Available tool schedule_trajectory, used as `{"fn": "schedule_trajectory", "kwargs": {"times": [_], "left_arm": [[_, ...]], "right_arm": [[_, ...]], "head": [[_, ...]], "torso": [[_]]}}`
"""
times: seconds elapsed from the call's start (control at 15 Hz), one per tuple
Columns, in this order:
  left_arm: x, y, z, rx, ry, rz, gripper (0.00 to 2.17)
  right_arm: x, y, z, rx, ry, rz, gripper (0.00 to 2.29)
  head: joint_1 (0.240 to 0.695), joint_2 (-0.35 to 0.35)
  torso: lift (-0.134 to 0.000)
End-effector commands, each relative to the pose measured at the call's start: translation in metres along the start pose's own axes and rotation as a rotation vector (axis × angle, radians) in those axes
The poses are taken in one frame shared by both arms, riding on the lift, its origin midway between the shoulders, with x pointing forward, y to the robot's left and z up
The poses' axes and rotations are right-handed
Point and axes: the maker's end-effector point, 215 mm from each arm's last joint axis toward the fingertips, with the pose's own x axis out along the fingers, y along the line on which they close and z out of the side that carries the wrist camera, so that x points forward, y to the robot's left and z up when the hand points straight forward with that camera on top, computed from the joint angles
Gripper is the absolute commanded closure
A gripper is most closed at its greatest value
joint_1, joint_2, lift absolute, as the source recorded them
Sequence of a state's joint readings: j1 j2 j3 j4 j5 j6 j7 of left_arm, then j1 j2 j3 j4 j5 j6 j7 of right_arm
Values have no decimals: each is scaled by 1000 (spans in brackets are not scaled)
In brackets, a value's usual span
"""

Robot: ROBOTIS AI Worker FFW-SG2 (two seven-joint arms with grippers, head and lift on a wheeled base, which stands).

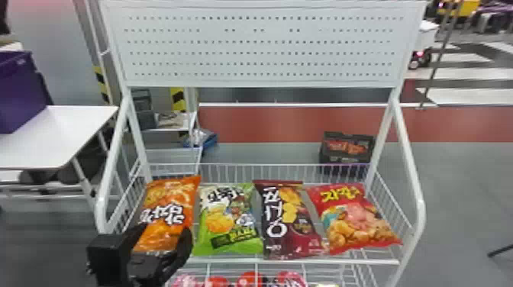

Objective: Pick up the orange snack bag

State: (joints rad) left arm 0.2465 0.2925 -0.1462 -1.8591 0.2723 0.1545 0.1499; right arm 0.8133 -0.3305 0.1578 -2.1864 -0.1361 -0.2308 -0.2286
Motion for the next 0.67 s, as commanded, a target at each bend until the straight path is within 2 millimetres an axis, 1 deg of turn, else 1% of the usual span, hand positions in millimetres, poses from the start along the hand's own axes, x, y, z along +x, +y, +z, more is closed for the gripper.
{"fn": "schedule_trajectory", "kwargs": {"times": [0.0,0.13,0.33,0.53,0.6], "left_arm": [[22,-2,-7,-10,21,0,151],[36,-1,-16,-21,44,12,151],[53,7,-28,-24,78,31,154],[70,16,-38,-18,104,49,161],[74,20,-42,-21,113,58,211]], "right_arm": [[0,-1,0,-1,0,0,147],[1,-2,-2,-4,3,-1,147],[3,-1,-6,-3,6,-1,147],[3,-1,-6,-3,5,-1,147],[3,-2,-6,-4,6,-2,147]], "head": [[499,0],[499,0],[499,0],[499,0],[499,0]], "torso": [[0],[0],[0],[0],[0]]}}
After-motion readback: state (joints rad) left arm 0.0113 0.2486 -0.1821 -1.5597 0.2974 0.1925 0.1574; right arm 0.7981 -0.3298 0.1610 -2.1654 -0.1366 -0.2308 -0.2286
